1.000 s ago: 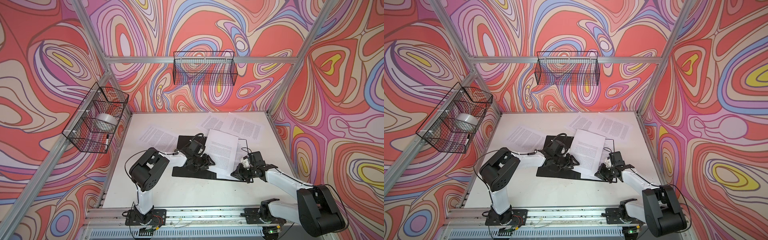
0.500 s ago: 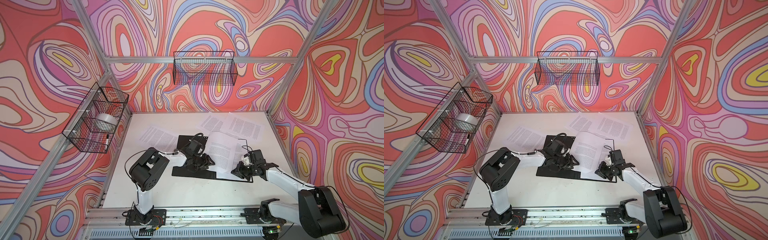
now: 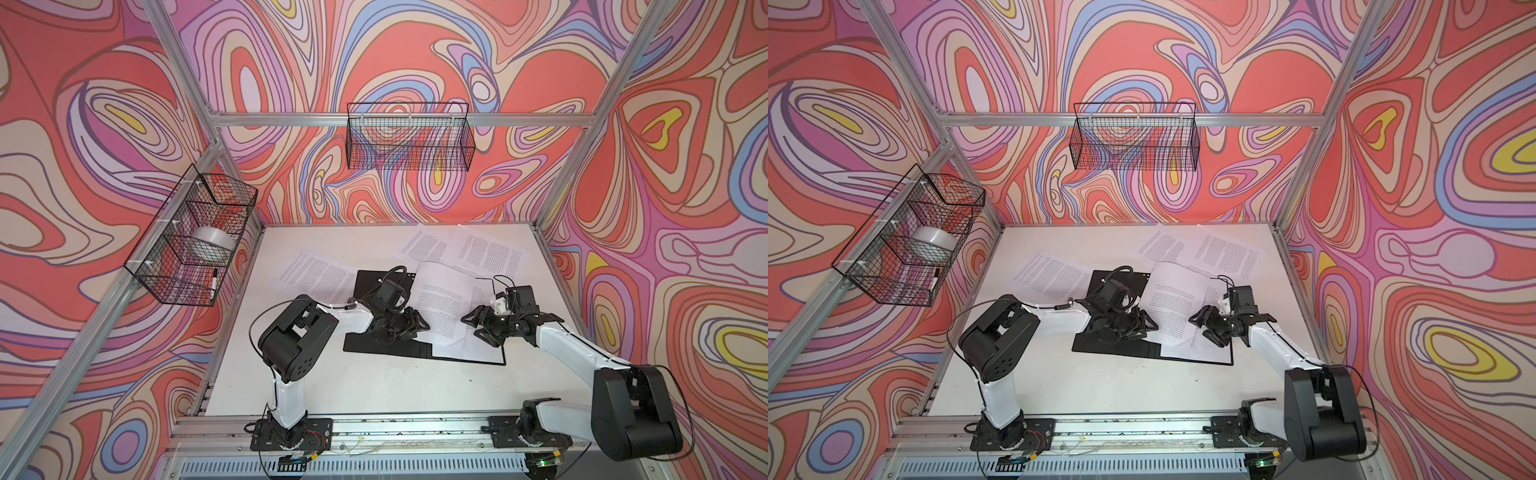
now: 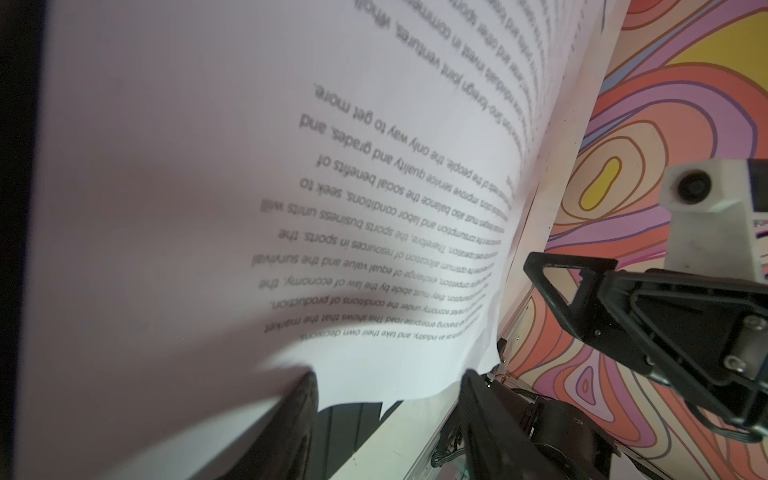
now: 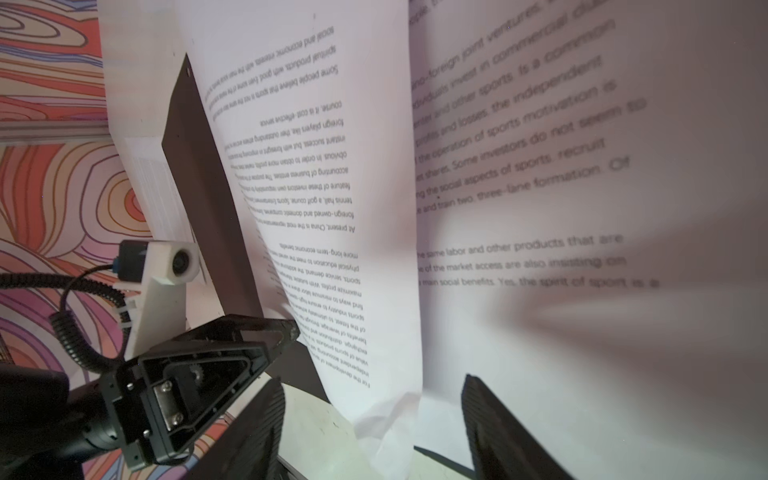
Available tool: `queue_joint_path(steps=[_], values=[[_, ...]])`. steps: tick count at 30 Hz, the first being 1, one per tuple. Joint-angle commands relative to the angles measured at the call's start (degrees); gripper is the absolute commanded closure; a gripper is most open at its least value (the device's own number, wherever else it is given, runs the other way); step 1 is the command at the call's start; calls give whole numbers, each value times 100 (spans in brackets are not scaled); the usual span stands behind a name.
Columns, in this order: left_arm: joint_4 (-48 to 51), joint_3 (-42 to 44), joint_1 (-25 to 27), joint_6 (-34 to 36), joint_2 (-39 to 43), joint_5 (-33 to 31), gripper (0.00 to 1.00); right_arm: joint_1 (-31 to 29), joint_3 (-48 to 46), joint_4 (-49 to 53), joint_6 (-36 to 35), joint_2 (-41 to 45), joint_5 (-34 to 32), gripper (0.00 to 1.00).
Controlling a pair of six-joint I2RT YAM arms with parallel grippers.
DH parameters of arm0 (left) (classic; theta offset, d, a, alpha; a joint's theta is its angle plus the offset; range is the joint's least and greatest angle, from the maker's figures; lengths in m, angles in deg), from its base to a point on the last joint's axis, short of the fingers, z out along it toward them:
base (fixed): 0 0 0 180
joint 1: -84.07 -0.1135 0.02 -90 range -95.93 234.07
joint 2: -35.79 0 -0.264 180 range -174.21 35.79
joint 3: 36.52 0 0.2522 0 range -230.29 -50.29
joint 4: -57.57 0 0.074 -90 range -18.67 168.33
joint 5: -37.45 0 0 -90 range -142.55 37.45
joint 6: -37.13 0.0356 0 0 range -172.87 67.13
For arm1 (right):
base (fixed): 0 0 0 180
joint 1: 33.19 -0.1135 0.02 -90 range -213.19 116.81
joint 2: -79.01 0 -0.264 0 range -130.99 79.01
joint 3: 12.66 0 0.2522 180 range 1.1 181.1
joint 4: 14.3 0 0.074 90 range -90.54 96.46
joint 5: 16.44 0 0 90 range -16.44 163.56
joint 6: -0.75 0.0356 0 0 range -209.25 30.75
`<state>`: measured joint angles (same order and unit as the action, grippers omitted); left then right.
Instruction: Put the files into the folder
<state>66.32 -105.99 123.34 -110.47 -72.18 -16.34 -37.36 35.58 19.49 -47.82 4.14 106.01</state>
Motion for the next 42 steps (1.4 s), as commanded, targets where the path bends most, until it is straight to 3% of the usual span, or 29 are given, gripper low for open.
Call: queue_joint_path(steps=[1, 12, 22, 25, 34, 42], values=[[679, 286, -95, 71, -207, -501, 45, 63, 186, -356, -91, -364, 227, 26], [719, 270, -95, 109, -201, -483, 45, 144, 264, -1364, -52, -1246, 642, 26], [803, 262, -95, 171, -216, -482, 45, 302, 504, -1819, -216, -1517, 893, 30], [810, 255, -95, 184, -208, -474, 45, 337, 556, -2040, -241, -1619, 1030, 36], [859, 209, -95, 232, -243, -475, 45, 337, 532, -2820, -97, -1810, 1455, 68], [878, 130, -112, 250, -252, -443, 45, 339, 508, -2926, -161, -2001, 1397, 80]])
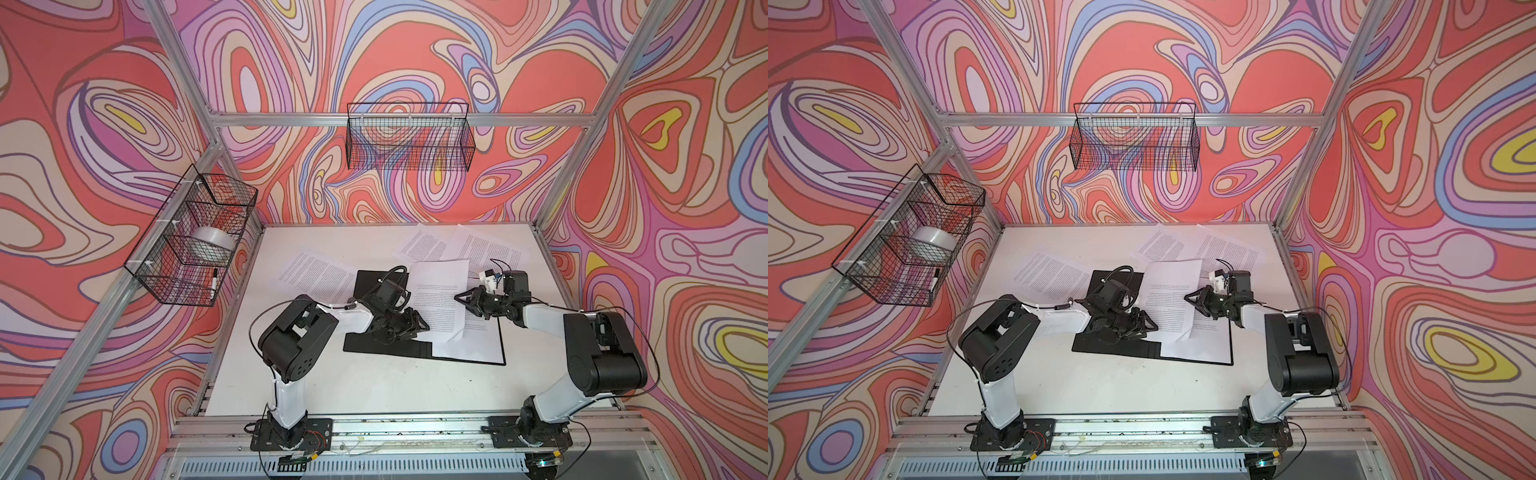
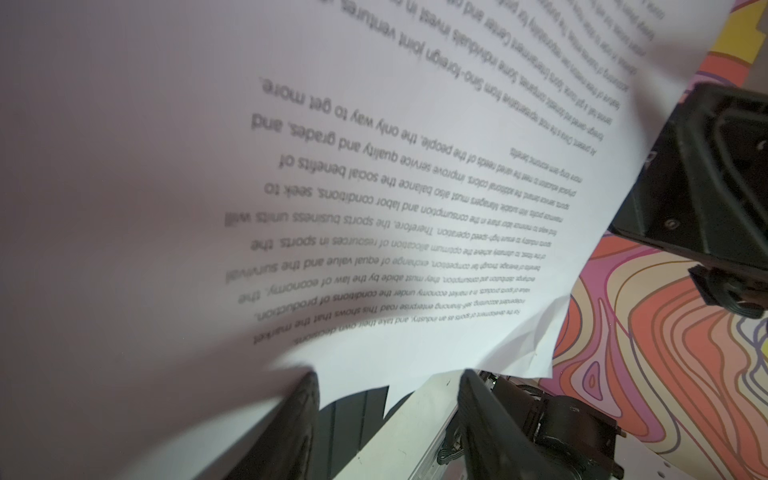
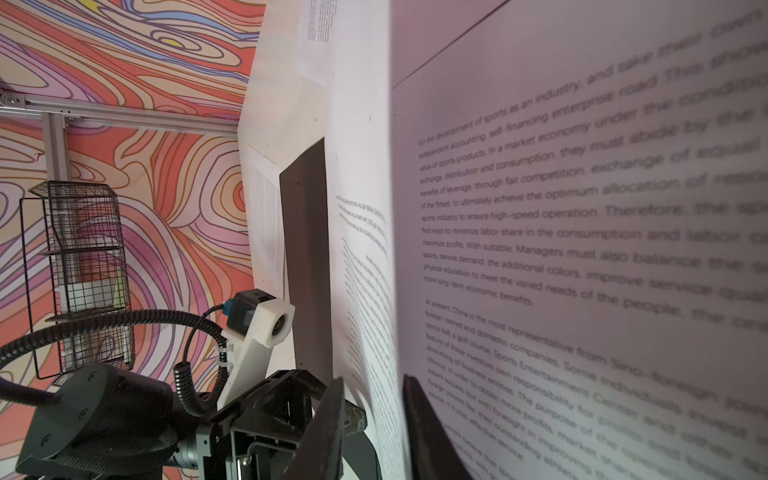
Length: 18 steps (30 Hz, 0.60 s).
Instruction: Put the files into the folder
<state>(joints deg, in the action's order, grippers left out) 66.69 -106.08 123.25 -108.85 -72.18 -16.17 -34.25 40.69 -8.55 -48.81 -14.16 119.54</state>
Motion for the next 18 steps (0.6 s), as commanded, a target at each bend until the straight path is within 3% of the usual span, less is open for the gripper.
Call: queue_joint_path(steps=[1, 4, 8, 11, 14, 18], values=[[857, 115, -103, 88, -236, -456, 45, 27, -17, -132, -67, -199, 13, 84], [924, 39, -107, 119, -171, -441, 45, 27, -44, -167, -44, -162, -46, 100], [1112, -151, -190, 274, 91, -406, 40, 27, 169, 311, -166, 201, -10, 100], [1401, -424, -267, 553, 495, -383, 28, 27, 554, 1180, -488, 547, 47, 100], [1788, -707, -360, 889, 988, -477, 3, 27, 988, 2087, -849, 783, 143, 100], [2226, -1000, -470, 1173, 1528, -420, 0, 32, 1369, 3047, -1220, 949, 79, 100]])
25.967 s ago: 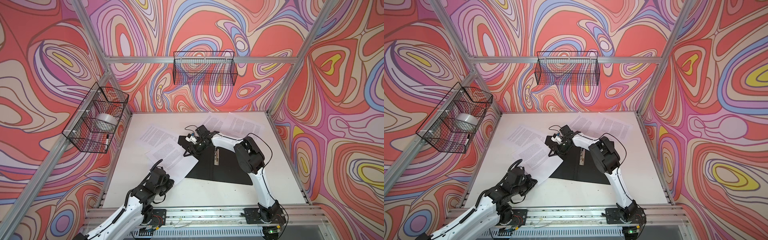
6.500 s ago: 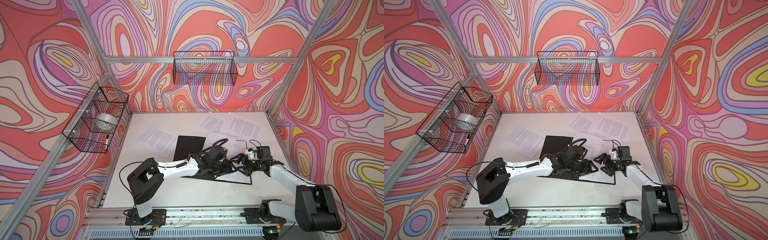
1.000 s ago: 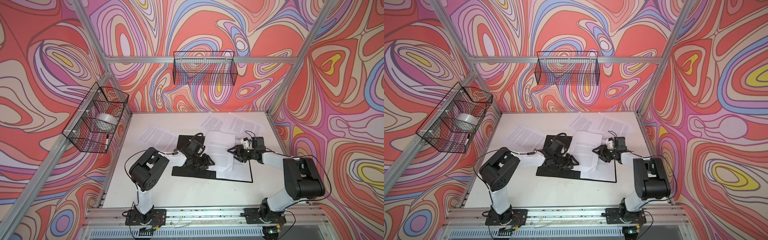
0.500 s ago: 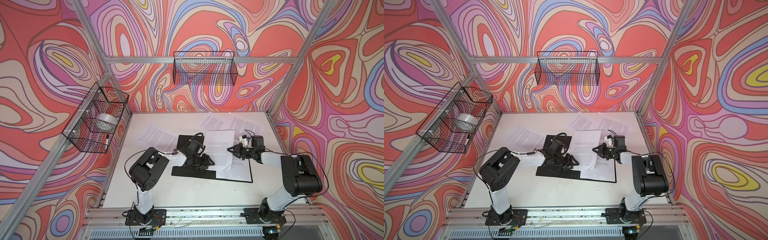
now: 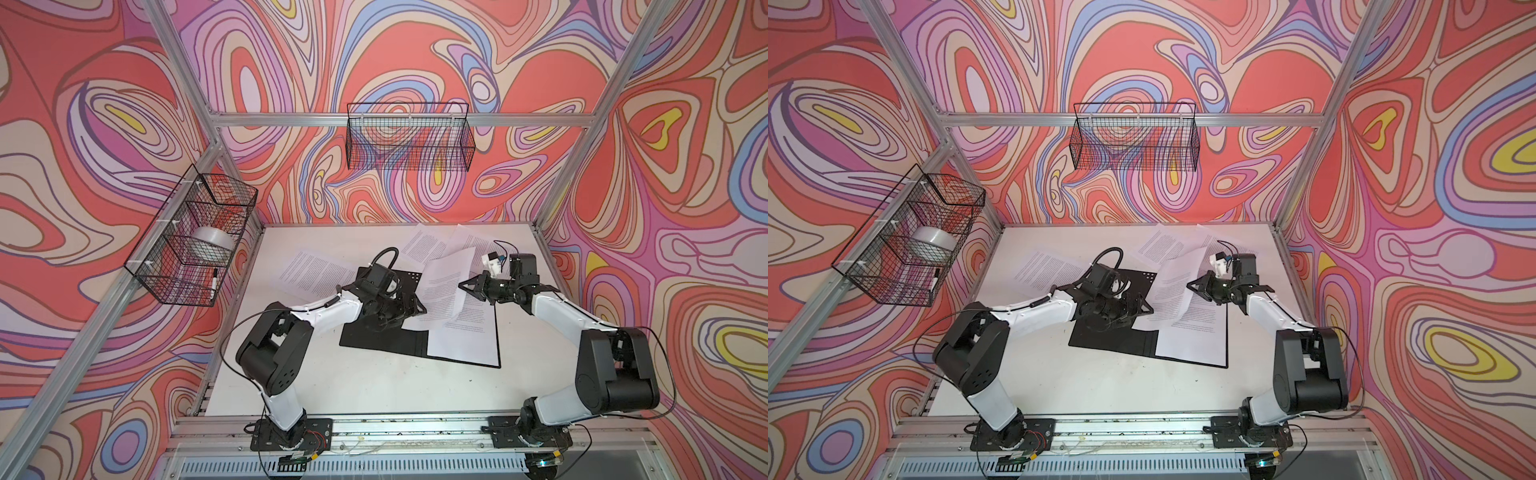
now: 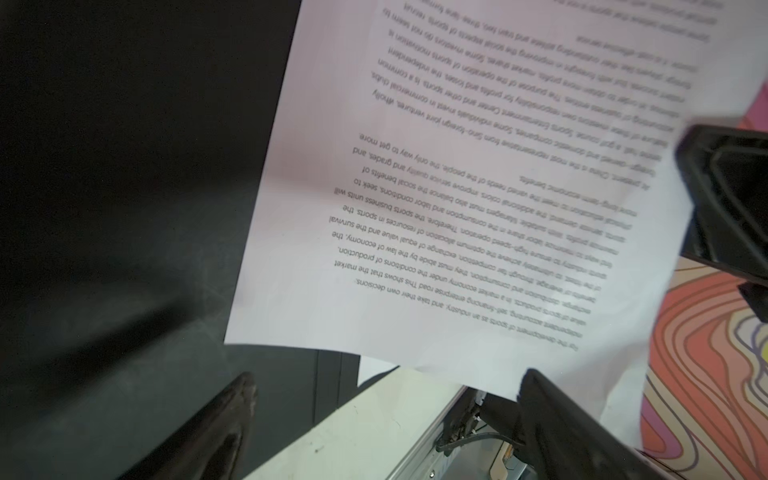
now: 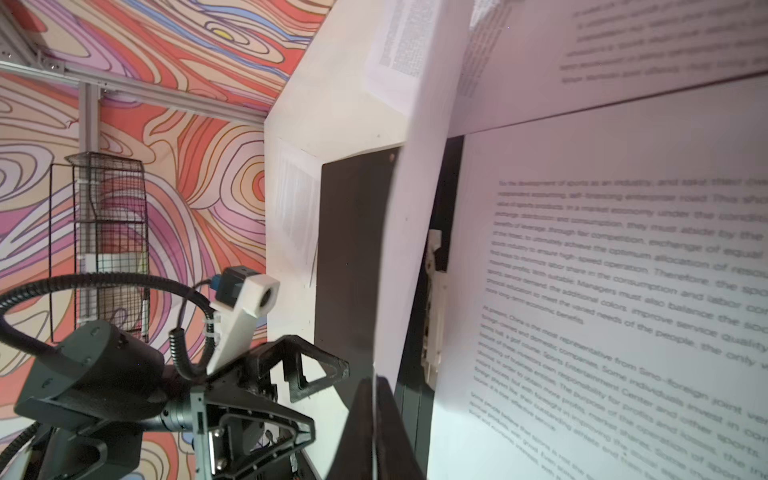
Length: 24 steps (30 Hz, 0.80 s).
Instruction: Put the files into the folder
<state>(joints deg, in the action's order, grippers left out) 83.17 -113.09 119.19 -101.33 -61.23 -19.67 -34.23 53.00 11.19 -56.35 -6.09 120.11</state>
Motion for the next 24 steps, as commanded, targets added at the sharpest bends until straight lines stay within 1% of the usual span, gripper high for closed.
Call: queue_joint_path(steps=[1, 4, 5, 7, 9, 11, 13, 16, 18, 22, 24], values=[[733, -372, -81, 501, 576, -59, 0, 46, 193, 1297, -528, 227, -46, 100], [1264, -502, -101, 804, 1054, -198, 0, 136, 450, 2163, -899, 453, -285, 100], [1379, -505, -101, 892, 1228, -208, 0, 181, 510, 2445, -999, 534, -477, 100], [1671, -480, -110, 1086, 1537, -210, 0, 251, 751, 3254, -1411, 609, -1341, 100], [1967, -461, -136, 1278, 1817, -222, 0, 335, 898, 3808, -1662, 556, -2067, 100], [2228, -439, -171, 1491, 2063, -193, 0, 460, 944, 4057, -1752, 496, -2590, 100], [2465, -426, -197, 1767, 2299, -198, 0, 534, 902, 3985, -1736, 470, -2998, 100], [2658, -387, -265, 2144, 2458, -250, 0, 534, 903, 3744, -1847, 219, -3217, 100], [2605, -296, -355, 2251, 2413, -150, 0, 534, 1069, 3783, -2054, -84, -3409, 100], [2036, 72, -552, 2242, 2204, 481, 0, 534, 1368, 3810, -2296, -487, -3501, 100], [1904, 131, -669, 2201, 2091, 759, 0, 534, 1415, 3742, -2372, -584, -3437, 100]])
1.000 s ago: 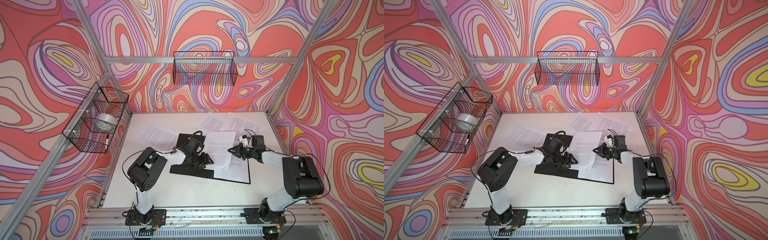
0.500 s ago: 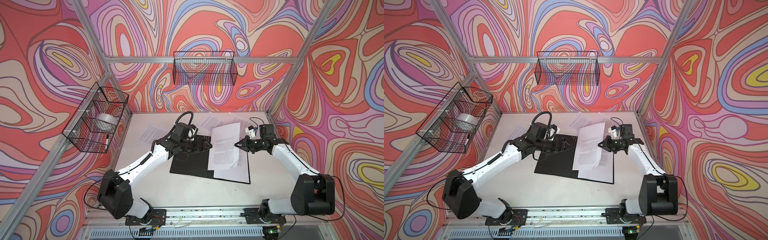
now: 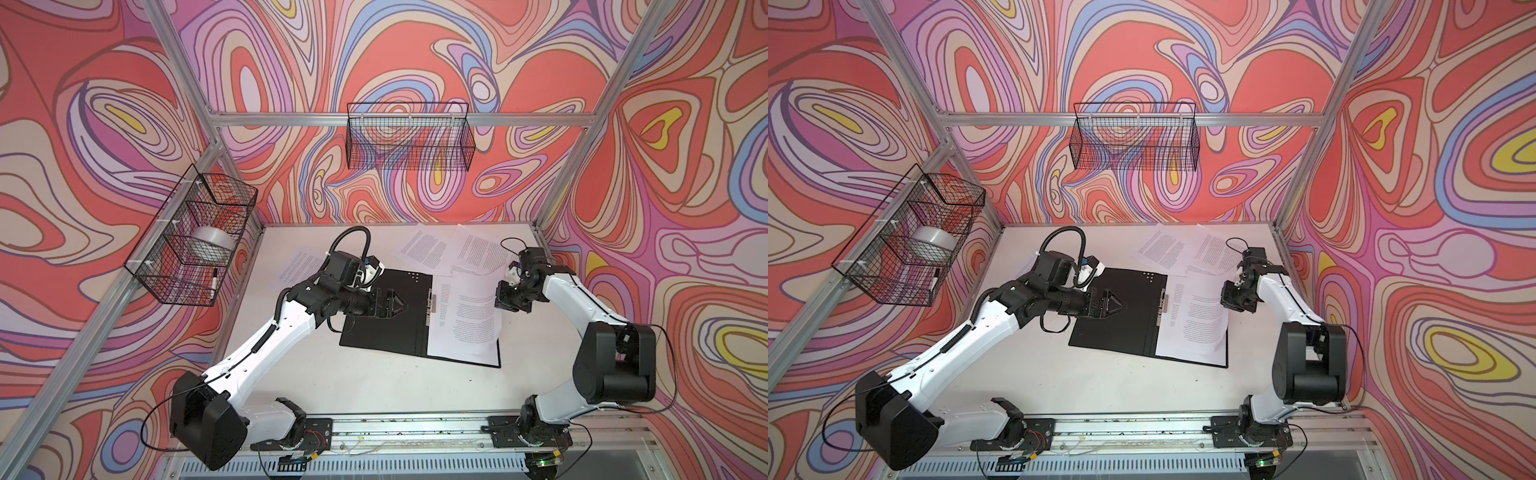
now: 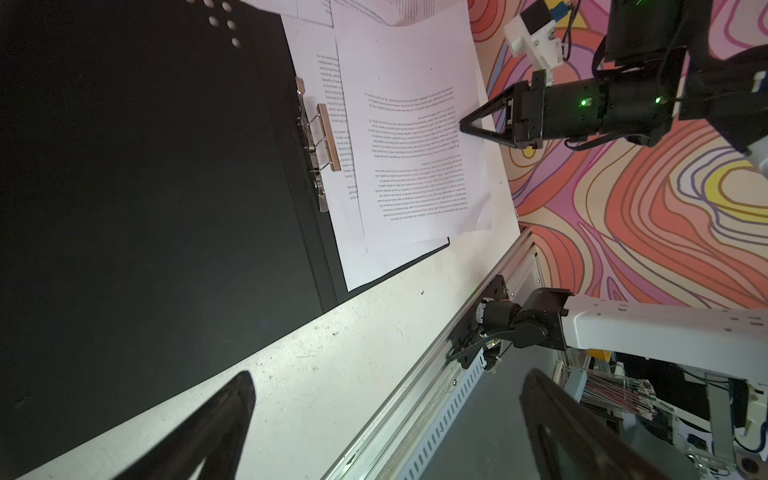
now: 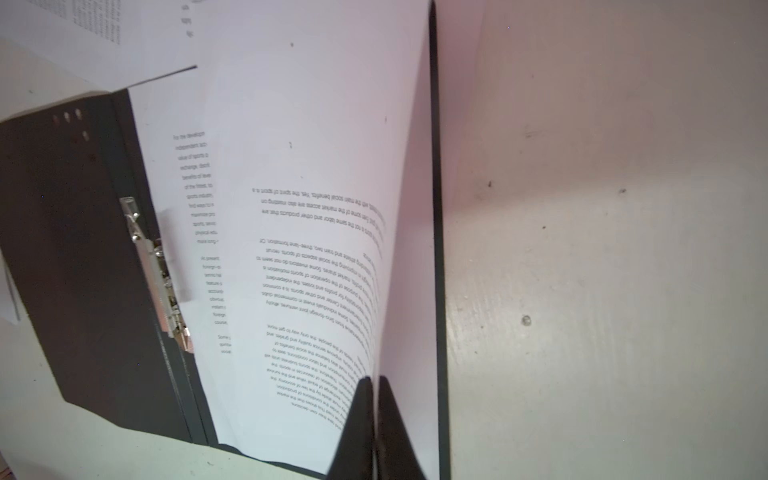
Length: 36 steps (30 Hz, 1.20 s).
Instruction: Put the files into the folder
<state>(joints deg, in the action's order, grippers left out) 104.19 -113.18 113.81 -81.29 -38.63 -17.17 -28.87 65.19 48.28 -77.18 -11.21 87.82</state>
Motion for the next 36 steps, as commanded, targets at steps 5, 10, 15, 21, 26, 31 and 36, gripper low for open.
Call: queue_joint_path(steps=[5, 10, 15, 21, 26, 31, 36], values=[[-105, 81, -438, 328, -337, 1023, 0, -85, 253, -17, -417, -321, 5, 100], [-56, 145, -511, 517, -410, 1187, 0, -177, 156, -28, -526, -406, -73, 100], [-414, 334, -707, 252, -504, 1535, 0, -220, -23, -129, -599, -326, -11, 100], [-508, 420, -762, 179, -555, 1595, 0, -348, -44, -153, -663, -324, -21, 100], [-555, 454, -784, 152, -552, 1613, 0, -459, -51, -209, -671, -396, -9, 100], [-570, 478, -789, 130, -566, 1639, 0, -546, -75, -222, -676, -417, -64, 100], [-614, 500, -810, 99, -548, 1648, 0, -641, -89, -201, -633, -402, -47, 100]])
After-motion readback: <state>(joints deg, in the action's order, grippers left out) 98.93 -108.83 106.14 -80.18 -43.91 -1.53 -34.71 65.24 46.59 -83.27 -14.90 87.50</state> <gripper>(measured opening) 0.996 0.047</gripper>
